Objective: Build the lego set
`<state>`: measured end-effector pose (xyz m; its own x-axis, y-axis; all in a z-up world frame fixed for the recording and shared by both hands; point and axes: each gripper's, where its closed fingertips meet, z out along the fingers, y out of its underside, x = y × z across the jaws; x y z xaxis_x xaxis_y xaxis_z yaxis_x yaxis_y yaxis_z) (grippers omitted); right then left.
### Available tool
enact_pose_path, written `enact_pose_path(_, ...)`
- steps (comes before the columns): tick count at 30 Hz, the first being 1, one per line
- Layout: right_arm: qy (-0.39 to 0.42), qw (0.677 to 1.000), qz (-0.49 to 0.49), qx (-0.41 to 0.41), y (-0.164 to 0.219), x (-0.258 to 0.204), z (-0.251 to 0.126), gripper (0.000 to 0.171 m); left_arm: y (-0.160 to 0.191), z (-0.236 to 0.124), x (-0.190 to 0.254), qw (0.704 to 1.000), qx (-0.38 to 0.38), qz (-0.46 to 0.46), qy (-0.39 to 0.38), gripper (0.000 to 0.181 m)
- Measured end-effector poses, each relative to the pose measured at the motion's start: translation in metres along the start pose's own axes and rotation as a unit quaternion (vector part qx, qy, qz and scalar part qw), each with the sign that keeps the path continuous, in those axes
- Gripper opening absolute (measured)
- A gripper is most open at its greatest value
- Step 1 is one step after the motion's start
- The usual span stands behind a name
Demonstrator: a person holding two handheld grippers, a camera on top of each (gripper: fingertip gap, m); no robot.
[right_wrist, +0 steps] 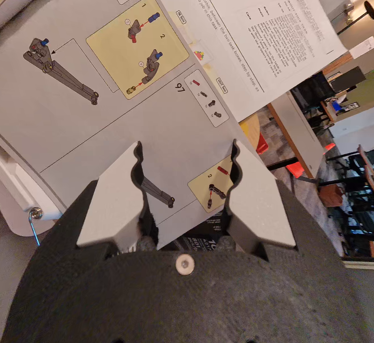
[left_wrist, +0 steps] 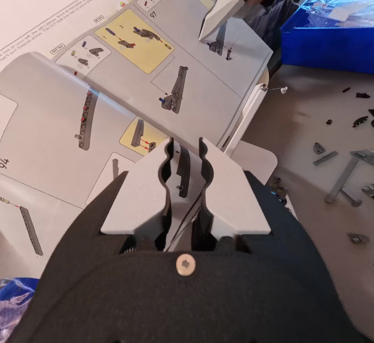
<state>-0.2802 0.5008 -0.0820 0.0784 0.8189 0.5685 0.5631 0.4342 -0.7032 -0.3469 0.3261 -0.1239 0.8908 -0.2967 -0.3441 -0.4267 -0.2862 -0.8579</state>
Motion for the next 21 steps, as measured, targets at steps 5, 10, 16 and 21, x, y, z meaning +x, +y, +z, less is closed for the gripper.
enact_pose_path(5,-0.011,1.000,0.001,0.003,0.002,-0.001,0.001,0.082,0.004,0.004,0.007,1.000,-0.013,-0.005,0.024,0.020)
enact_pose_path(10,-0.018,1.000,-0.011,-0.003,0.003,-0.004,0.001,0.066,0.006,0.003,0.010,0.999,-0.006,-0.014,0.030,0.019)
enact_pose_path(16,-0.027,0.999,-0.025,-0.012,0.003,-0.008,0.002,0.047,0.006,0.003,0.013,0.999,-0.015,-0.007,0.042,0.019)
enact_pose_path(21,-0.023,0.999,-0.045,0.007,-0.011,-0.006,-0.008,0.060,-0.005,-0.003,0.008,0.999,0.002,0.033,0.014,0.021)
